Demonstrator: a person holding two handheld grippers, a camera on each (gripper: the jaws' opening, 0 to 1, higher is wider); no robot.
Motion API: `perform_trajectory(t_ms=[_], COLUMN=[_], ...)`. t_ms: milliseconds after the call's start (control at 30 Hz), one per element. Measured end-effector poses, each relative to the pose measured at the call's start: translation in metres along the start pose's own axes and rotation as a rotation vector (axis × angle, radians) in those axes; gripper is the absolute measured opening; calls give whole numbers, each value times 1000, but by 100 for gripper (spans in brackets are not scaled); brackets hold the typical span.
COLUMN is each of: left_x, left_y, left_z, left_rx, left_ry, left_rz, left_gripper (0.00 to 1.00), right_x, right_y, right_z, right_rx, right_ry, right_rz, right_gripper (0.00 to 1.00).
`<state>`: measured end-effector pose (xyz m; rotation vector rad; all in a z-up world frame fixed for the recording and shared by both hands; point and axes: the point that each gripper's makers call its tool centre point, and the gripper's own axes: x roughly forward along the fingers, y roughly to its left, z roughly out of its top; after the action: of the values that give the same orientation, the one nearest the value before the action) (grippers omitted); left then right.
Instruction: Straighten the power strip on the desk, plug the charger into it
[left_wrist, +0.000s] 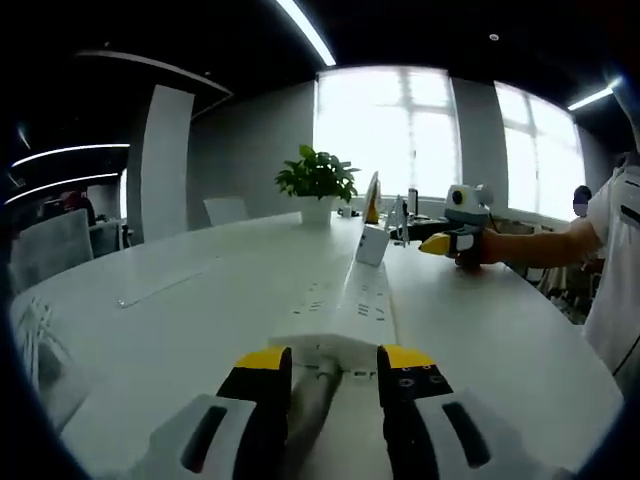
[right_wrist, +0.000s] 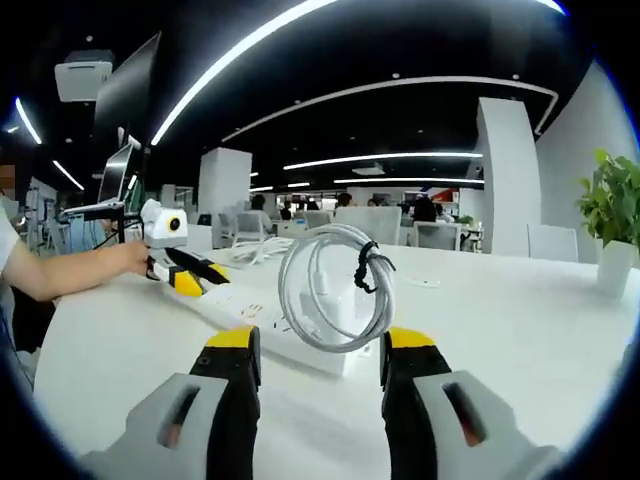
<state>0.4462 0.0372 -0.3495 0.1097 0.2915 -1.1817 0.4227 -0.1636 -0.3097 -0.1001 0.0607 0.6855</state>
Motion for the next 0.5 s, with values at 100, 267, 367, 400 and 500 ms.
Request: perform_trajectory(t_ms=[100,267,367,400,500], left_x=[-1,-1,0,0,3], left_y=[0,-3,-5,-6,-10], left_z=[0,0,1,1,-2], left_rx=[-3,1,-4,-6,-5], left_ry=[-1,0,-4,-4,5], left_rz=[3,-7,-19,-22,-37], left_gripper=[37,37,39,41,44], right_x=[3,2,7,8,17], right_y=[-10,-18,-15,-15,-10], right_z=[-2,-1,-3,-4,-9], right_rx=[10,38,32,27,-40], right_ry=[8,-8,3,7,36], right_rz=[6,3,19,25,69], right_gripper=[47,47,48,49,49])
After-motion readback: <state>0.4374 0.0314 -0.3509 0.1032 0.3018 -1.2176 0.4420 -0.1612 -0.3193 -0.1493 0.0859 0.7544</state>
